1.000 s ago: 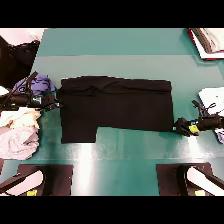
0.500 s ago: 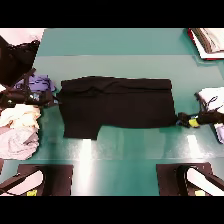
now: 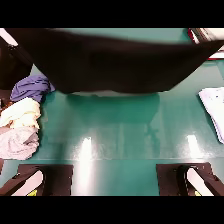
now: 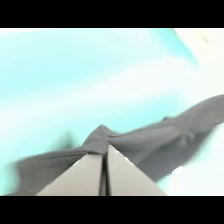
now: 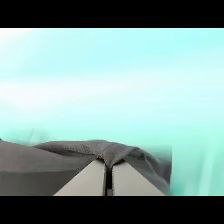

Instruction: Fold the shirts.

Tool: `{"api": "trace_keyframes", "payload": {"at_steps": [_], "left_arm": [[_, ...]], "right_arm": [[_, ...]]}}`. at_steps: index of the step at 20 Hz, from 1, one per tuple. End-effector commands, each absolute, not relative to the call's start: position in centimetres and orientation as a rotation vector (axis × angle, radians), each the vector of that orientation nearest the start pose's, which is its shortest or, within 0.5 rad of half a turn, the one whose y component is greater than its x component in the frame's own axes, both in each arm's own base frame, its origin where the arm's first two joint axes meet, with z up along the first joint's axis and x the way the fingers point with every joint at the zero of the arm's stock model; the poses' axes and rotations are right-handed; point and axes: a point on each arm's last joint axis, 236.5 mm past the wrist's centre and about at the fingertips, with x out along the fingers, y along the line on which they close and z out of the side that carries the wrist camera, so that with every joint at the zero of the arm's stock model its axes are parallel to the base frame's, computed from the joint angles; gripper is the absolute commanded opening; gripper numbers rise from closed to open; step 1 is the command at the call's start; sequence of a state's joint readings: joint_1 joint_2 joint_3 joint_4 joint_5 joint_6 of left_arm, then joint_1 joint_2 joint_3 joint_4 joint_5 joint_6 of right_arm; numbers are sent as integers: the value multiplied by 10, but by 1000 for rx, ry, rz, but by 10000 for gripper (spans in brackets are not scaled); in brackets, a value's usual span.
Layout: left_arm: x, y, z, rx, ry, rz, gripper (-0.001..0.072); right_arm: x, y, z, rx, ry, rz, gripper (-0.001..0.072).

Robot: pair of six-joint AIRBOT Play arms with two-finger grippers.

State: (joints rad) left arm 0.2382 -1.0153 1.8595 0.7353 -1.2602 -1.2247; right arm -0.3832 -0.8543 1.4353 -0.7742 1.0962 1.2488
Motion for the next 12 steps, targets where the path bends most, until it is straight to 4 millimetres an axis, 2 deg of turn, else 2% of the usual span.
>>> {"api": "trace_keyframes", "payload": {"at_steps": [1,3,4,5,7,9,10,12], "left_arm": [[246,-109,568,-12,-135,-532,22],[205,-114,603,-4,-284,-523,22],[186,-117,613,4,-329,-519,22],[170,-120,619,13,-366,-517,22],[150,-123,627,23,-409,-515,22],[151,-121,626,34,-406,-498,22],[161,-115,621,33,-383,-478,22],[198,-101,596,4,-290,-439,22]], "right_arm": [[292,41,495,120,-23,291,19],[259,37,535,69,-117,218,19],[247,31,545,49,-137,166,19],[236,22,551,37,-142,101,19],[222,-1,550,26,-109,-36,18],[225,-24,534,63,-22,-130,18],[231,-33,521,90,35,-149,18],[256,-50,481,179,200,-148,17]]}}
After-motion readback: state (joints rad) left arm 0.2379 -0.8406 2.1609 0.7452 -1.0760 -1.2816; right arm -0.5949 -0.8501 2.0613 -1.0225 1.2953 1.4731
